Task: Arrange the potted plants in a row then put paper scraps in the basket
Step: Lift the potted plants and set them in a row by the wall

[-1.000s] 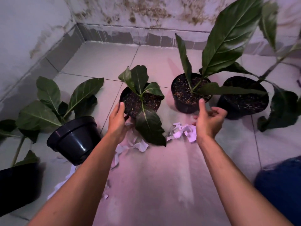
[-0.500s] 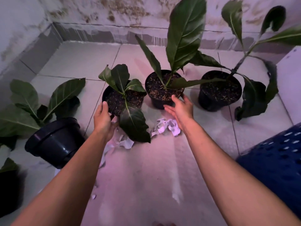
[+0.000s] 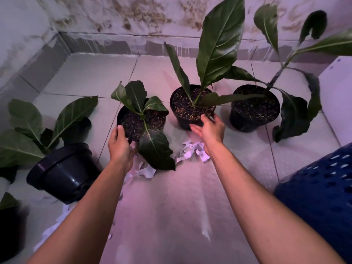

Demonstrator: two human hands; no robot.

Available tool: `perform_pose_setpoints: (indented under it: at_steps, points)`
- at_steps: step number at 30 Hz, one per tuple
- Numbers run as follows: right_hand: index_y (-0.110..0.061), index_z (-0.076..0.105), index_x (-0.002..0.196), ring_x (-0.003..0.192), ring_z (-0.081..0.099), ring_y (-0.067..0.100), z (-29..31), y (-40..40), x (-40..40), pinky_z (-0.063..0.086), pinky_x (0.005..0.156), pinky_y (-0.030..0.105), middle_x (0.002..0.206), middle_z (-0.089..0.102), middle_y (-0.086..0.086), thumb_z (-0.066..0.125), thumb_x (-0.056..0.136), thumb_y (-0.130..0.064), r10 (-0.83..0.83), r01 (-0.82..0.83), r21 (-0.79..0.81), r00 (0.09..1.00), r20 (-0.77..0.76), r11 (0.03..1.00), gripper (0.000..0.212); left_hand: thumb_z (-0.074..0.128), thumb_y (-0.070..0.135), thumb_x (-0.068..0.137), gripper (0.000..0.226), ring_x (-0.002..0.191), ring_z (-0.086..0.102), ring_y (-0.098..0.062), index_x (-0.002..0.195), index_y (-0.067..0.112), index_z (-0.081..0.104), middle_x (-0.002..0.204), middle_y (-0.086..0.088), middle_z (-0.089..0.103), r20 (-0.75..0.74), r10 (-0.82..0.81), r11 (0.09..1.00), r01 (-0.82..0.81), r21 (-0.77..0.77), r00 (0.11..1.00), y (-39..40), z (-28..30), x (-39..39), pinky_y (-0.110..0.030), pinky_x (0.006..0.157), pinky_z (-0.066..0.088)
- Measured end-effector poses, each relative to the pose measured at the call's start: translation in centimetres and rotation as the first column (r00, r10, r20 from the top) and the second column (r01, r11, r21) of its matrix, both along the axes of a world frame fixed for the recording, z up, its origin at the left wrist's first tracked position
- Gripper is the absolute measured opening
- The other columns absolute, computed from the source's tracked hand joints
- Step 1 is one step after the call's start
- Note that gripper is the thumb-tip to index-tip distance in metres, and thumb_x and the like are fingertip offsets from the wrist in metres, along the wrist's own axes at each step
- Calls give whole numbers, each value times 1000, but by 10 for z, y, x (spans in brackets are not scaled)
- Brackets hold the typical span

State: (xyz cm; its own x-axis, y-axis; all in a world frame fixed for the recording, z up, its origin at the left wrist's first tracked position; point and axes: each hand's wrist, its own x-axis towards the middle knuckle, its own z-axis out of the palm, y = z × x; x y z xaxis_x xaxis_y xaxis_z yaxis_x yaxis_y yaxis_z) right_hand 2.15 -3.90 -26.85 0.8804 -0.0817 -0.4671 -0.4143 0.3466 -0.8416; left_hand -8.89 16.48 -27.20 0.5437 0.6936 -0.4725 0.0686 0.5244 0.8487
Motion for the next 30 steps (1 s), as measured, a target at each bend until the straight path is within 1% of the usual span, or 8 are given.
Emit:
perform_pose_setpoints:
  at_steps: [7,9,12,16,21,24,27,30]
  points:
    - [-17,51,118,73,78,31,-5,-29,-6,63,58,33,111,73,12,71,81,-66,-368,358,-270,930,11,894,64,43,34,109,39,103,69,-12,143,17,55,144,-6,63,28,39,999,-40,6,999,-3,-4,-1,-24,59,60]
    - [-22,44,124,95,74,35,-6,-48,0,64,76,47,128,60,12,71,71,-73,-503,487,-285,864,19,826,79,42,33,109,40,101,68,-11,143,16,55,146,-6,61,28,50,999,-51,19,998,-4,-6,0,-23,57,59]
    - [-28,30,152,109,69,35,-1,-77,15,65,81,42,153,39,12,72,85,-55,-566,561,-163,824,15,812,83,42,35,109,40,100,67,-10,144,19,55,146,-4,61,8,75,996,-75,45,997,-6,-8,2,-22,55,58]
    - [-24,33,153,72,73,26,1,-99,29,57,56,28,139,55,9,61,101,-27,-497,497,7,868,-12,868,58,43,39,108,42,100,69,-11,142,17,54,146,-5,61,-11,90,993,-89,72,996,-5,-14,3,-24,60,59]
    - [-21,29,154,73,73,26,2,-89,24,63,66,31,128,52,6,59,103,-20,-460,461,55,888,-20,886,59,41,39,109,41,62,71,4,145,22,52,122,7,67,-31,88,991,-84,104,996,-10,-12,4,-25,57,56]
    - [-21,33,148,77,77,27,0,-83,15,65,68,33,133,61,7,66,98,-39,-405,401,-76,913,-48,913,63,42,39,109,41,89,73,-5,146,24,52,132,5,65,-23,79,995,-77,70,997,-11,-8,1,-27,60,61]
    - [-17,52,119,82,77,26,-6,-62,-3,62,67,30,109,74,7,70,88,-58,-280,247,-337,959,-52,908,54,44,39,108,41,110,71,-15,145,23,53,142,2,63,-4,67,996,-67,57,998,-10,-7,-1,-33,71,64]
    - [-14,58,130,74,75,23,-8,-33,-7,57,57,23,110,73,6,73,90,-49,-29,30,-319,1000,7,947,55,45,37,108,40,116,68,-17,144,23,54,139,2,65,5,49,997,-49,66,999,-10,-6,-2,-35,78,64]
